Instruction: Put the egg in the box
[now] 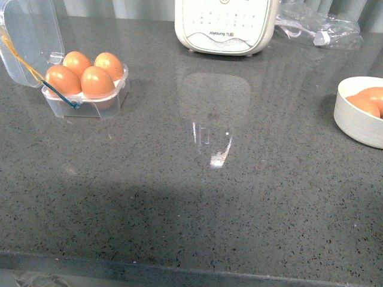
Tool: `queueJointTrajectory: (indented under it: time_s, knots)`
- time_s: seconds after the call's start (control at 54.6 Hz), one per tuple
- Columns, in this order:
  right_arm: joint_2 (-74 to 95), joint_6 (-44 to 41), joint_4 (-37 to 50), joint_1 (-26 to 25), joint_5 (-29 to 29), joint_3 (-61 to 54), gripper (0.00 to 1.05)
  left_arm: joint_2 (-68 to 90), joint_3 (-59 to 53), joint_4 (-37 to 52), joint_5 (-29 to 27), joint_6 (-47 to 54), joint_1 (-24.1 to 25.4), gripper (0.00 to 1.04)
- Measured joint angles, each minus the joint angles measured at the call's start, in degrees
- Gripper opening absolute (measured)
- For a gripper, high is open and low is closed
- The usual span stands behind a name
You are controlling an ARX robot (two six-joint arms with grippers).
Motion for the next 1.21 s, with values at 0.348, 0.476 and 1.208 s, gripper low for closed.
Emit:
queueJointTrajectory:
  time_s: [0.348, 0.476, 1.208]
  knots:
    - [0.0, -0.02, 0.0, 0.0, 0.0, 0.0, 0.97, 0.0, 0.0, 0.0, 0.0, 0.0, 0.0, 0.98]
    - [0.0, 0.0, 0.0, 0.0, 0.0, 0.0, 0.97, 0.0, 0.0, 0.0, 0.0, 0.0, 0.0, 0.98]
    - [0.0, 0.0, 0.0, 0.0, 0.0, 0.0, 0.97, 24.06, 8.35, -4.2, 3.87, 1.55, 5.27, 0.98]
